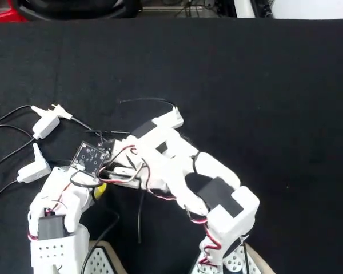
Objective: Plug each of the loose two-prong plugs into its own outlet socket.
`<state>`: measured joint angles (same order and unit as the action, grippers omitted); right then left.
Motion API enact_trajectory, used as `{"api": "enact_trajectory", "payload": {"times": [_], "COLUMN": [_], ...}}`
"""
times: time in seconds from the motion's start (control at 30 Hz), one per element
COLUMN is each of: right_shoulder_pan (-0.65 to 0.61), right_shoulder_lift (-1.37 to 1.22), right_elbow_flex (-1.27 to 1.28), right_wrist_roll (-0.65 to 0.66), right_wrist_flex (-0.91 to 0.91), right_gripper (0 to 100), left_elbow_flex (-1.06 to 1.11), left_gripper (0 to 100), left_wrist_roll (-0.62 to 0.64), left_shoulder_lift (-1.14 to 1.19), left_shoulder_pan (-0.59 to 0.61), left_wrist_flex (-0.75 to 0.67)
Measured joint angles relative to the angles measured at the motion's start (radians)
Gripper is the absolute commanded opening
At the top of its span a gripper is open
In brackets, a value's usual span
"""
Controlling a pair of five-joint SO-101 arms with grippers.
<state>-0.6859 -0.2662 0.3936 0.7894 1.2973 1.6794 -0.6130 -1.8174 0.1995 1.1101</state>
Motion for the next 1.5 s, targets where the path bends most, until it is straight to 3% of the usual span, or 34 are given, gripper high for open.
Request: {"api": "enact_trajectory", "payload": {"times": [0.23,0.53,0.8,1.03,1.13,1.27,1.5], "right_shoulder_pan": [-0.015,-0.020,0.049,0.002,-0.028,-0.031,-0.044], "right_shoulder_lift": [0.055,0.239,0.123,0.087,0.094,0.094,0.092], "right_elbow_flex": [-0.002,-0.002,-0.002,0.086,0.114,0.120,0.121], "right_wrist_roll": [0.000,0.000,0.020,-0.012,-0.038,-0.043,-0.094], "right_wrist_flex": [0.106,0.183,0.120,0.035,0.003,-0.028,-0.038], "right_gripper": [18.0,18.1,18.0,18.0,16.0,1.7,1.1], "left_elbow_flex": [0.000,0.000,0.000,0.000,0.000,0.000,0.000], "left_gripper": [34,34,34,34,34,34,34], "left_wrist_roll": [0.000,0.003,-0.008,-0.008,-0.008,-0.008,-0.008], "left_shoulder_lift": [0.000,0.000,0.000,0.000,0.000,0.000,0.000], "left_shoulder_pan": [0.000,0.000,0.000,0.000,0.000,0.000,0.000], "left_wrist_flex": [0.000,0.000,0.000,0.000,0.000,0.000,0.000]}}
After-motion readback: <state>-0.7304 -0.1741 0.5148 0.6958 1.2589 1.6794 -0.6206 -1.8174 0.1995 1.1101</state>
